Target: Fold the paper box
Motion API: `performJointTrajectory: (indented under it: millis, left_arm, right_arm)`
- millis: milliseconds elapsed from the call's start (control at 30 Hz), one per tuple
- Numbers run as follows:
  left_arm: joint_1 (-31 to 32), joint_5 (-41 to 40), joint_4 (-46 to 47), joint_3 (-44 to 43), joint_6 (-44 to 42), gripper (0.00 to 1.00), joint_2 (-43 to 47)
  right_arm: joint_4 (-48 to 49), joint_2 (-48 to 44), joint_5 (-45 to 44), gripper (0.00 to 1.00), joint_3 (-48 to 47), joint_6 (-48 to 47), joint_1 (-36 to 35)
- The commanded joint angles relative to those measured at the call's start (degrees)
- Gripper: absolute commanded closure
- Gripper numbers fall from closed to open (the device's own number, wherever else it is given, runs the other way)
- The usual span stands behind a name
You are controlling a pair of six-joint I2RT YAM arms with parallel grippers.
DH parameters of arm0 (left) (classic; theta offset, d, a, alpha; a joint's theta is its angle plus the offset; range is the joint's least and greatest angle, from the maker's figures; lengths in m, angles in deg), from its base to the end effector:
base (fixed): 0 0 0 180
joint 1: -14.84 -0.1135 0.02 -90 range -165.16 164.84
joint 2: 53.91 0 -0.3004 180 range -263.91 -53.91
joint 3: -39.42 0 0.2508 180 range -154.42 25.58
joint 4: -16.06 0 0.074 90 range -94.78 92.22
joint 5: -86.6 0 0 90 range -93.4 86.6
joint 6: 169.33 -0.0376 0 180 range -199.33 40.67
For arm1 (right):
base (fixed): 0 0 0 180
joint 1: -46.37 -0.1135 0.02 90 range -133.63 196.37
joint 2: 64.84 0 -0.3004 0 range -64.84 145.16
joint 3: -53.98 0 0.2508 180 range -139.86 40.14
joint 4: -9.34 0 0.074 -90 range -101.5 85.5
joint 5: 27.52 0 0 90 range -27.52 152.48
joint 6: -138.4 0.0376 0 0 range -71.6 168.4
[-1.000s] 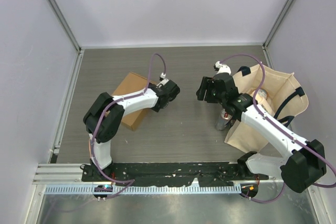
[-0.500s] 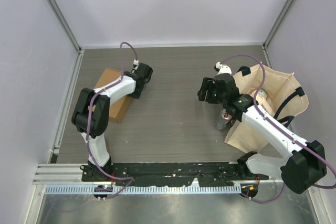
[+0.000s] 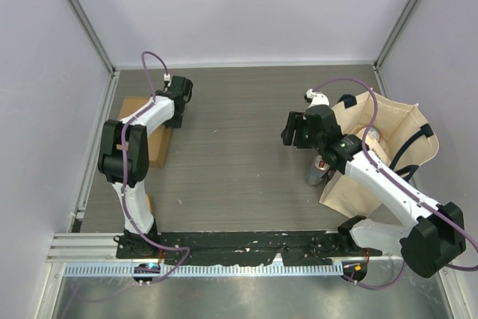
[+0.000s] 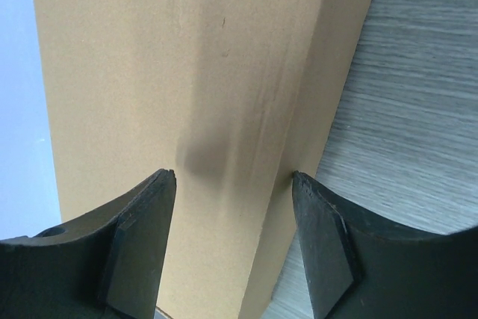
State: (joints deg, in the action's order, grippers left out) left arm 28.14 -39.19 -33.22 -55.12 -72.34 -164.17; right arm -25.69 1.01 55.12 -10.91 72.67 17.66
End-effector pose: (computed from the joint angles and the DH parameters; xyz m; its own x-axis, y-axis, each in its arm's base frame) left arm 0.4037 -0.0728 0.2327 -0.8689 0.1040 -0.4840 -0.1609 0.8654 0.4747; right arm 0.2110 0.1101 0.3180 -0.6283 0.1207 -0.7686 -0.1396 0.9544 0.2640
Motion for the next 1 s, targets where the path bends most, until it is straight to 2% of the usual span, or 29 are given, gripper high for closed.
performJointTrajectory:
  millis: [0,167,400,667,967]
  left_arm:
    - [-1.43,0.54,0.37,-2.88,-0.66,0.33,-1.10]
    - [-3.02,1.34,-0.07,-3.76,-0.21,0.33,-1.89]
    - [-3.37,0.90,1.16,-1.74,-3.82,0.34,0.04]
    - [-4.33,3.97,3.27,2.66,-11.55,0.34,3.12]
    - [-4.69,4.86,3.37,2.40,-11.47,0.33,3.21]
  right_arm:
    - [0.80,-2.39,-0.03,0.35,-1.25,-0.02,0.32]
    - [0.71,-2.56,0.06,0.35,-1.33,0.42,0.41]
    - [0.45,-2.30,0.06,0.35,-1.51,0.16,0.23]
    - [0.45,-2.47,0.41,0.34,-1.16,-0.01,0.32]
    - [0.45,-2.30,0.41,0.34,-1.34,-0.10,0.32]
